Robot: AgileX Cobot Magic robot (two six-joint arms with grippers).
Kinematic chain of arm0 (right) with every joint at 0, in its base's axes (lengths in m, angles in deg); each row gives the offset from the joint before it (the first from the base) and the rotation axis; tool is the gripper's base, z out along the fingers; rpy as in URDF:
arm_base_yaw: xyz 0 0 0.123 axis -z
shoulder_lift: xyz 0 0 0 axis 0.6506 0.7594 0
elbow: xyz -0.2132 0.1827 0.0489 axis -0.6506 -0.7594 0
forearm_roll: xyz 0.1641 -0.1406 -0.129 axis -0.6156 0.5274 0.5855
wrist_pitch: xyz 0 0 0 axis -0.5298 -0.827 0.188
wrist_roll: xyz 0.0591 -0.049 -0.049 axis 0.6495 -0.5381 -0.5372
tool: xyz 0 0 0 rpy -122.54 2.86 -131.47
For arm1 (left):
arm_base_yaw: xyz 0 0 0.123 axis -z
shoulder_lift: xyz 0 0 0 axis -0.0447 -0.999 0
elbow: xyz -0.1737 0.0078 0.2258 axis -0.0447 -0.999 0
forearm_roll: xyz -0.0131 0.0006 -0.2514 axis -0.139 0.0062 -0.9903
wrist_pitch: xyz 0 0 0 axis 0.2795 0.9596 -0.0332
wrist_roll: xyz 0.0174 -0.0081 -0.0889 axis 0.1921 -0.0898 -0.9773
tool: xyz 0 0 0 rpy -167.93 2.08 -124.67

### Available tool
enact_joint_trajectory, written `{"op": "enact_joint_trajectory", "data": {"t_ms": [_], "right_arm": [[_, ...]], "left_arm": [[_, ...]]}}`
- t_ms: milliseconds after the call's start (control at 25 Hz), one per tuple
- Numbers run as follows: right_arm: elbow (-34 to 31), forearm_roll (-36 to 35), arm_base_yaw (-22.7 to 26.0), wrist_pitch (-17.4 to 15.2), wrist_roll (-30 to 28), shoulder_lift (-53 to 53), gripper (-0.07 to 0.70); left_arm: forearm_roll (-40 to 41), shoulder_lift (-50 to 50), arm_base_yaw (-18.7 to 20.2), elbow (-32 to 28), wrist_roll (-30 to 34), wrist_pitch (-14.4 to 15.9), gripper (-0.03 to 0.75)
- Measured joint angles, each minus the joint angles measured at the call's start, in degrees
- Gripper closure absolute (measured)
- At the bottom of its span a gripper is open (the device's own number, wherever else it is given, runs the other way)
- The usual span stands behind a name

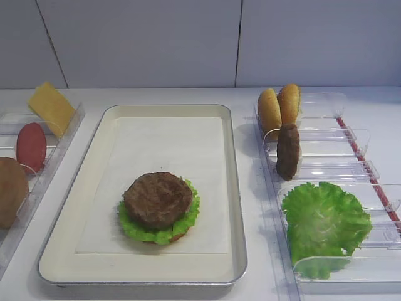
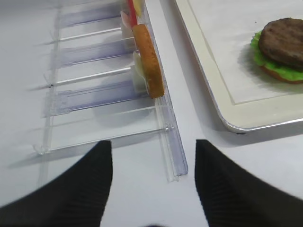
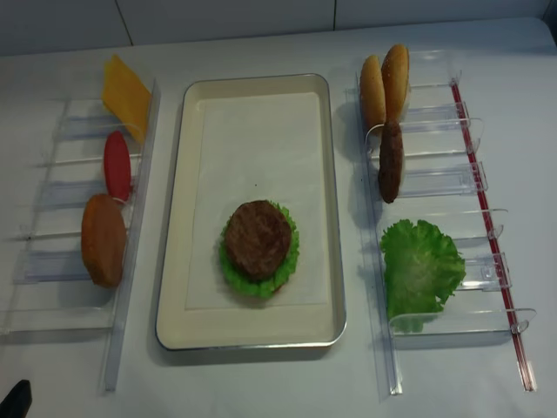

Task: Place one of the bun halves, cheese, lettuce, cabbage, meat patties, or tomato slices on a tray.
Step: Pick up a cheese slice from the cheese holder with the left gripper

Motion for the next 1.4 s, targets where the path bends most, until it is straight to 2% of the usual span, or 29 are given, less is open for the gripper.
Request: {"op": "enact_joint_trajectory", "data": {"t_ms": [160,360,560,800,1040,1120,1280,1400], "right_arm": [[0.0,0.0,0.0,0.0,0.0,0.0,0.108],[0.0,0.0,0.0,0.0,0.1,0.0,0.108],[0.0,0.0,0.0,0.0,0.1,0.0,0.108],[0.0,0.0,0.0,0.0,0.1,0.0,0.108],[0.0,0.0,0.0,0.1,0.1,0.0,0.108],[0.0,0.0,0.0,0.1,0.1,0.0,0.108],[0.0,0.0,0.0,0.1,0.1,0.0,0.108],[0.0,0.0,0.0,0.1,0.1,0.0,0.108]], "left_arm": [[0.0,0.0,0.0,1.1,-4.6,-0.9,0.331],[2.9,-3.7,0.0,9.9,-6.3,-4.2,0.331],[6.1,-20.8,0.0,22.6,-6.1,-5.3,0.331],[7.0,-45.8,0.0,34.1,-6.1,-7.5,0.331],[8.9,-68.5,-0.2,45.7,-6.0,-7.9,0.331],[8.6,-76.9,-0.9,51.2,-5.1,-6.5,0.331],[5.7,-92.0,-3.8,63.6,-2.4,-1.0,0.331],[0.5,-102.0,-5.9,71.3,0.0,0.3,0.331]]}}
